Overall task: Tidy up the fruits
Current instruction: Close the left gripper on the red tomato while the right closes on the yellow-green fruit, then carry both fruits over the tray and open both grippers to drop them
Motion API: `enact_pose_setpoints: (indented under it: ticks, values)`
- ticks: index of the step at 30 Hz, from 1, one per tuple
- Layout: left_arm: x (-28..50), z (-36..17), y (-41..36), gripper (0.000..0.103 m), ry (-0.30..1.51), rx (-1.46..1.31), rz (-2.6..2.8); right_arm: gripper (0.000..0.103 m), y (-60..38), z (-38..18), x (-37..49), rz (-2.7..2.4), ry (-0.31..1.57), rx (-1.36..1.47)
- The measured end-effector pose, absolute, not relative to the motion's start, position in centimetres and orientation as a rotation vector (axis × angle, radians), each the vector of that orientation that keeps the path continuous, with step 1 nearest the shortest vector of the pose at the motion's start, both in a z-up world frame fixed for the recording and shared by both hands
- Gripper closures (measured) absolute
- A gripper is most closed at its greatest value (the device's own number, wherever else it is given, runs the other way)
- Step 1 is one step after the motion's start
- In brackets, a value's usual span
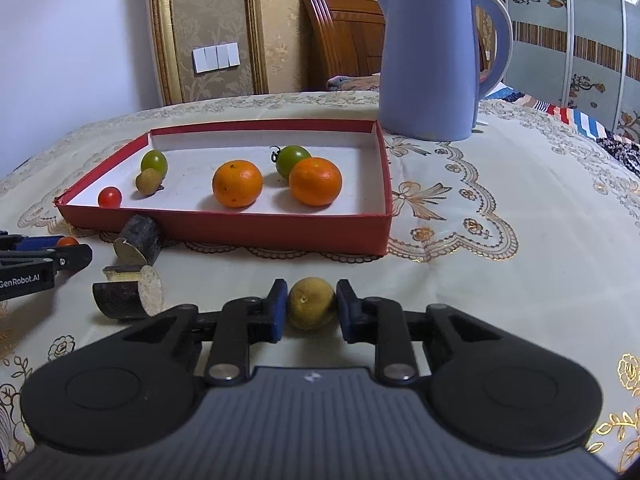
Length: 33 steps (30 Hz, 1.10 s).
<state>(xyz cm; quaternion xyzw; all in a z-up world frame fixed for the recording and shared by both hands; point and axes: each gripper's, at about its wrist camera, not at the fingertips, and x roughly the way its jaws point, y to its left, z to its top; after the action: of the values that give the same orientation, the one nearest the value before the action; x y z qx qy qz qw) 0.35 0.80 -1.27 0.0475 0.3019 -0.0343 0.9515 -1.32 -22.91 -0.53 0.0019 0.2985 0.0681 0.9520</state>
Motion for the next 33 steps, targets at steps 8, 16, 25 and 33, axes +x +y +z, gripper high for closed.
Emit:
enact_pose_setpoints:
  ticks: [8,16,25,33]
  values:
    - [0.3,-1.3,0.7,0.078,0.61,0.101,-0.069,0.078,-22.9,-0.4,-1.5,0.133,0.597,0.005]
    - [0.2,-1.1,0.7,0.078,0.597,0.102,-0.065,0.078,-23.4,0.0,-2.0,0.121,0.555,0.026]
    - [0.3,1.2,0.7,0.078,0.538,0.087,-0.074,0.078,-21.8,3.5,-0.7,0.131,0.456,-0.054]
    - [6.4,2.1,-0.8,0.078,0.594,0.082,-0.056,0.078,-21.6,2.5,5.8,0.121,0.574,-0.028]
